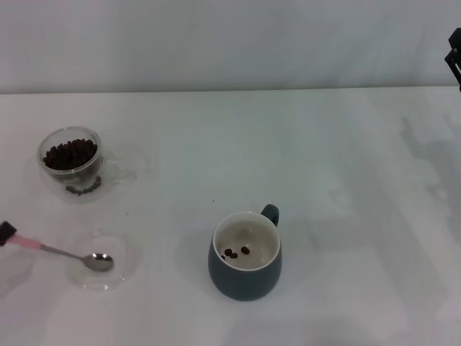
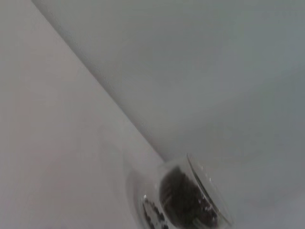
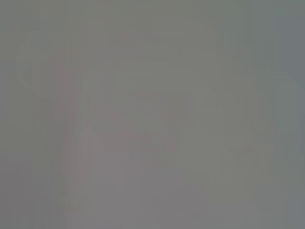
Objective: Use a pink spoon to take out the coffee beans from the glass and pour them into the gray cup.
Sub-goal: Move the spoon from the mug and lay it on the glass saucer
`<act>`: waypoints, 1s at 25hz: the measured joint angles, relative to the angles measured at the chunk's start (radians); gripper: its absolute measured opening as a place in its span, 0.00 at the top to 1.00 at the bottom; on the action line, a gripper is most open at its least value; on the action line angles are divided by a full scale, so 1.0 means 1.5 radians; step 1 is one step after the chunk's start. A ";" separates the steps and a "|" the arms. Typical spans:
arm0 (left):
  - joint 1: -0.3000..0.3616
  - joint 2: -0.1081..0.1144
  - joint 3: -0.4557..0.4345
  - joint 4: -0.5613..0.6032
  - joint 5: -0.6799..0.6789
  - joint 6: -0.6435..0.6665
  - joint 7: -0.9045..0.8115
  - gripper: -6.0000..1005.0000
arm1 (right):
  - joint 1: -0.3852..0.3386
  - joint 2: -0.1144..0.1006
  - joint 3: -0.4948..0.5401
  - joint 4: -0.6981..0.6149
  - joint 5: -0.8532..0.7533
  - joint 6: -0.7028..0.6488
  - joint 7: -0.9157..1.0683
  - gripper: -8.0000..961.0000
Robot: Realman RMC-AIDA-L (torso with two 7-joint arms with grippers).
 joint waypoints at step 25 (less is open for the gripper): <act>-0.025 -0.002 -0.004 0.010 0.061 0.031 0.004 0.46 | -0.001 0.001 0.001 0.000 0.001 -0.004 0.001 0.11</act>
